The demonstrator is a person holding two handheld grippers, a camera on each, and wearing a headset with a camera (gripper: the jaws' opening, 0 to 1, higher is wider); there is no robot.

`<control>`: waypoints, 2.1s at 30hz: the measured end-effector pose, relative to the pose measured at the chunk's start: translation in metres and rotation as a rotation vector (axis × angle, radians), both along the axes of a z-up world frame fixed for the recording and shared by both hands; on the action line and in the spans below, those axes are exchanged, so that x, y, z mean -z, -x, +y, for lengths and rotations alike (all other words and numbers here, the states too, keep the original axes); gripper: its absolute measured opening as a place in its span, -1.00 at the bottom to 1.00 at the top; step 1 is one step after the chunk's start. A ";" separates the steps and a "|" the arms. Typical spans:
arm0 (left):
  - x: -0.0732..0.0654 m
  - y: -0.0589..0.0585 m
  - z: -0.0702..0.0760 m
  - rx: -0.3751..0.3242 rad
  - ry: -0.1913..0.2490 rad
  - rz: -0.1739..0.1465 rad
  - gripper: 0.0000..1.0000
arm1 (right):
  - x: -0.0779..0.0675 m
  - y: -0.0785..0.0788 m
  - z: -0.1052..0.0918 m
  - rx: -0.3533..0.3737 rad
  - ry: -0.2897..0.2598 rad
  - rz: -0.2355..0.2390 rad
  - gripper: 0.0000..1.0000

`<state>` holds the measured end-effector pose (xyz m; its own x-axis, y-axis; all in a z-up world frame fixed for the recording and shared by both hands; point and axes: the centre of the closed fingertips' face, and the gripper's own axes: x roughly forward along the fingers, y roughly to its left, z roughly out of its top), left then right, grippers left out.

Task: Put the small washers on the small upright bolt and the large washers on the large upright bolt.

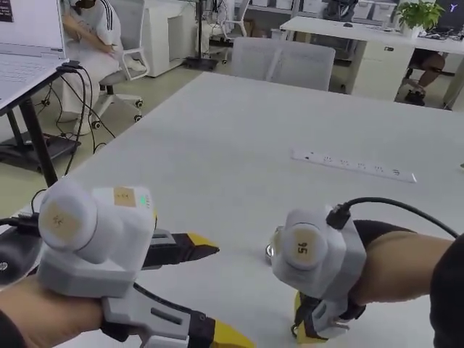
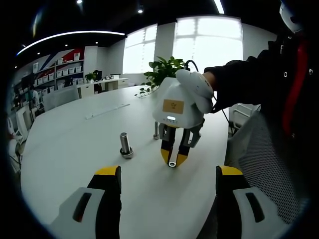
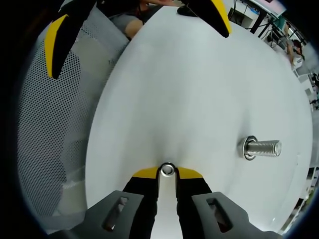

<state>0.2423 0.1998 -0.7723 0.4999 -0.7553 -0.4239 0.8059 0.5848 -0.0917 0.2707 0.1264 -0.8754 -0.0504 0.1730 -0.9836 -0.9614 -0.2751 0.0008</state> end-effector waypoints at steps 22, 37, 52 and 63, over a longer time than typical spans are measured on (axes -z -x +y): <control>0.000 -0.001 -0.002 0.011 -0.007 0.004 0.54 | -0.005 -0.015 -0.042 0.073 0.057 -0.003 -0.72; 0.000 -0.001 -0.004 0.027 -0.013 0.008 0.53 | -0.014 -0.027 -0.069 0.157 0.057 -0.007 -0.72; 0.001 0.000 -0.004 0.025 -0.013 0.011 0.53 | -0.028 -0.043 -0.086 0.215 0.049 -0.026 -0.72; 0.003 -0.001 -0.003 0.020 -0.013 0.015 0.53 | -0.047 -0.061 -0.092 0.232 0.035 -0.056 -0.73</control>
<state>0.2432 0.1965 -0.7754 0.4785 -0.7592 -0.4412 0.8161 0.5699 -0.0958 0.3314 0.0344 -0.8285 0.0412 0.1394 -0.9894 -0.9977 -0.0470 -0.0481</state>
